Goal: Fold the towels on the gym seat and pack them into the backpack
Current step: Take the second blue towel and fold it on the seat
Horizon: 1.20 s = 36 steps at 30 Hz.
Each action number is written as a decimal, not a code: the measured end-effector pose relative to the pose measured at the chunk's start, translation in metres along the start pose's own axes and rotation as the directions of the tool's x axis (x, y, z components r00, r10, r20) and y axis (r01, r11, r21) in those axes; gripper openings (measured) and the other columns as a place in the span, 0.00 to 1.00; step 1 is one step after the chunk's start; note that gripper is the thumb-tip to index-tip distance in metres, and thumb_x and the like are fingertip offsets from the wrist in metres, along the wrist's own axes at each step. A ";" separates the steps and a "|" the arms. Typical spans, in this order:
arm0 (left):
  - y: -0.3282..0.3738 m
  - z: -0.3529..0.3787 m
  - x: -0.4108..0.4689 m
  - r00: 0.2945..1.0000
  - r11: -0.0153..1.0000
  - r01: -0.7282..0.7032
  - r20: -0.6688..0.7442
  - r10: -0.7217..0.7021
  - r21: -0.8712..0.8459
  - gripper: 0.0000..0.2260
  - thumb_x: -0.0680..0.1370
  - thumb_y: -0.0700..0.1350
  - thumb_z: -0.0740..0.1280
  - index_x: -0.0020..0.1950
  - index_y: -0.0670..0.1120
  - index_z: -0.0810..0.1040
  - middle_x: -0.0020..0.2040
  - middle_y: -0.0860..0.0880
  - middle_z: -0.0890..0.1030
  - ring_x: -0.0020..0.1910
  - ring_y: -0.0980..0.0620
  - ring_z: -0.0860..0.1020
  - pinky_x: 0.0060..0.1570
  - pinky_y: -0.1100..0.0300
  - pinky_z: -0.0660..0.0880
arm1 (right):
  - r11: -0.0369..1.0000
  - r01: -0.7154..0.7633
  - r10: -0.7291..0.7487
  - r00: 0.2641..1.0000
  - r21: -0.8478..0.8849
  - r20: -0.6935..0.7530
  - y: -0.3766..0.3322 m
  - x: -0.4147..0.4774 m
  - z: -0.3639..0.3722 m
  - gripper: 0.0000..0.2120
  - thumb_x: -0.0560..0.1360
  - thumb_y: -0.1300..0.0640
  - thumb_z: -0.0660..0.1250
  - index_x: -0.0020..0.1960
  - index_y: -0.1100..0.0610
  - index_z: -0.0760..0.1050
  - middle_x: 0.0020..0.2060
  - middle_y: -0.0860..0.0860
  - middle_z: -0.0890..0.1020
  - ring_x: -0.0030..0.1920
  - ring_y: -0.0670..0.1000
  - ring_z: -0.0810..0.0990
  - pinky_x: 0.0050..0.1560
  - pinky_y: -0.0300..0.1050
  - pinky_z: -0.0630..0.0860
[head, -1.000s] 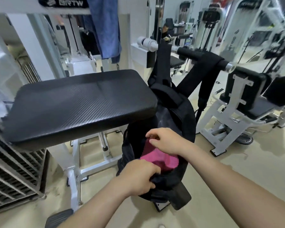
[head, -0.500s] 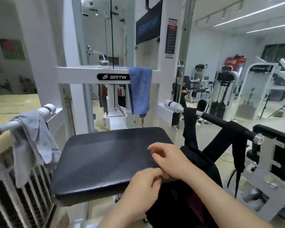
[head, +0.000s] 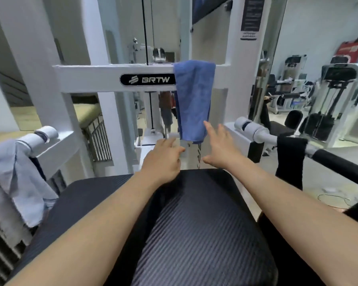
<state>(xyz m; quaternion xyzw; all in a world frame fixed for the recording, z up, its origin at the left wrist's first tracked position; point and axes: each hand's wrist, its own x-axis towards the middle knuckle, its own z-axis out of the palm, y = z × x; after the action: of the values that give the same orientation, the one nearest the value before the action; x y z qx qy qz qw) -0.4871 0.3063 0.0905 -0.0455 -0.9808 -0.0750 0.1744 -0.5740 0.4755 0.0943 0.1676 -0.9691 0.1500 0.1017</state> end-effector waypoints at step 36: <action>-0.051 -0.128 -0.146 0.976 0.571 0.071 0.175 0.129 -0.818 0.11 0.62 0.50 0.69 0.26 0.43 0.74 0.23 0.50 0.64 0.23 0.56 0.60 0.23 0.67 0.56 | 0.768 0.177 -0.221 0.975 0.615 -0.005 -0.089 -0.114 -0.034 0.02 0.72 0.64 0.65 0.43 0.60 0.77 0.36 0.58 0.79 0.37 0.55 0.76 0.42 0.55 0.75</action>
<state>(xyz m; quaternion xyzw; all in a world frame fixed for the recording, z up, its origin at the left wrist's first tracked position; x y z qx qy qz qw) -0.3134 0.2258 0.1521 -0.1449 -0.8461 -0.5122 0.0276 -0.4318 0.4400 0.1212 0.2982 -0.8477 0.4381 0.0242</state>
